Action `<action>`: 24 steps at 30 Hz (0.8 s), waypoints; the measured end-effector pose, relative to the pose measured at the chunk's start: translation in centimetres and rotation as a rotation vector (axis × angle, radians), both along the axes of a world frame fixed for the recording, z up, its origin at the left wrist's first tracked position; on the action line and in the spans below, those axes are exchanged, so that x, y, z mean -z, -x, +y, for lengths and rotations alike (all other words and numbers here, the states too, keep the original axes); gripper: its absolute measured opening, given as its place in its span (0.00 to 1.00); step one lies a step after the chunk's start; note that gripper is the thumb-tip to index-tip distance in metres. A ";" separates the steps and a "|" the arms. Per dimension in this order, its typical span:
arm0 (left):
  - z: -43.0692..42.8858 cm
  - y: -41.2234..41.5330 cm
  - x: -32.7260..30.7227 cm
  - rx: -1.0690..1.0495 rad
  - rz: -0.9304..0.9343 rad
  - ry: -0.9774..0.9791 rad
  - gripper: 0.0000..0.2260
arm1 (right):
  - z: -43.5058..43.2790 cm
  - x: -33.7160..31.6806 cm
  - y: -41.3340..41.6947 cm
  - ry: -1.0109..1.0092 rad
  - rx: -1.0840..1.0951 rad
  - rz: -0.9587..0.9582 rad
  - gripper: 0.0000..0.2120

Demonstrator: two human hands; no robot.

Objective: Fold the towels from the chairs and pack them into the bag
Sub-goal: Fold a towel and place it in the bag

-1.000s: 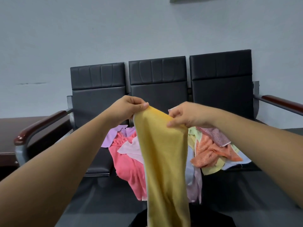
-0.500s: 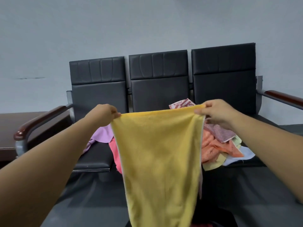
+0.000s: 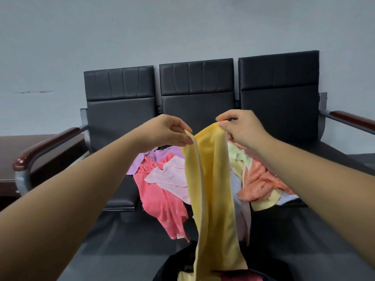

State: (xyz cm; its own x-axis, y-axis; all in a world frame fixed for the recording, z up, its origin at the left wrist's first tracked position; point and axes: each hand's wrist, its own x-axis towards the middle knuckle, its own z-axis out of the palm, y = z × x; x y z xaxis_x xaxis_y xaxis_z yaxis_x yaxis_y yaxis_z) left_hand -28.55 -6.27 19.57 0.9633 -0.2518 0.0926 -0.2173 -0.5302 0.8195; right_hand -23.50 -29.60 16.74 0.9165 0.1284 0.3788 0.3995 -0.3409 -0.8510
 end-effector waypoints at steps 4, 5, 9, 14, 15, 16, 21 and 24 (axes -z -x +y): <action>-1.7 -0.3 -0.2 -0.099 -0.114 -0.117 0.09 | 1.8 0.3 0.8 0.052 -0.104 -0.003 0.13; -1.9 -0.4 -0.2 -0.118 -0.162 -0.162 0.09 | 2.1 0.3 0.8 0.047 -0.122 0.015 0.13; -2.0 -0.8 0.0 -0.164 -0.329 -0.263 0.09 | 2.7 0.7 1.2 0.115 -0.247 0.054 0.05; -1.8 -1.2 0.4 -0.201 -0.356 -0.249 0.12 | 3.4 0.8 1.1 0.092 -0.209 -0.006 0.05; -1.6 -1.1 0.5 -0.190 -0.290 -0.201 0.16 | 3.4 0.6 1.1 0.062 -0.222 0.011 0.05; -1.2 -1.0 0.7 -0.173 -0.201 -0.158 0.21 | 3.4 0.3 1.1 0.007 -0.251 0.041 0.06; 1.5 -1.1 2.3 -0.108 0.054 -0.363 0.08 | 1.7 -1.2 -0.1 -0.479 -0.292 0.195 0.11; 2.7 -0.9 2.9 -0.104 -0.001 -0.302 0.06 | 0.3 -0.7 -1.3 -0.400 -0.151 0.158 0.10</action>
State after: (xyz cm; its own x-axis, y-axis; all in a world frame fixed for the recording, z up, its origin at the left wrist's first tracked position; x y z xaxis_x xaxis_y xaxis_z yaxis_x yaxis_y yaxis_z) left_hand -27.68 -3.61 16.72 0.9853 -0.1682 0.0295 -0.1499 -0.7689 0.6216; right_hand -22.16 -29.33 17.39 0.9494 0.1368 0.2827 0.2740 0.0792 -0.9585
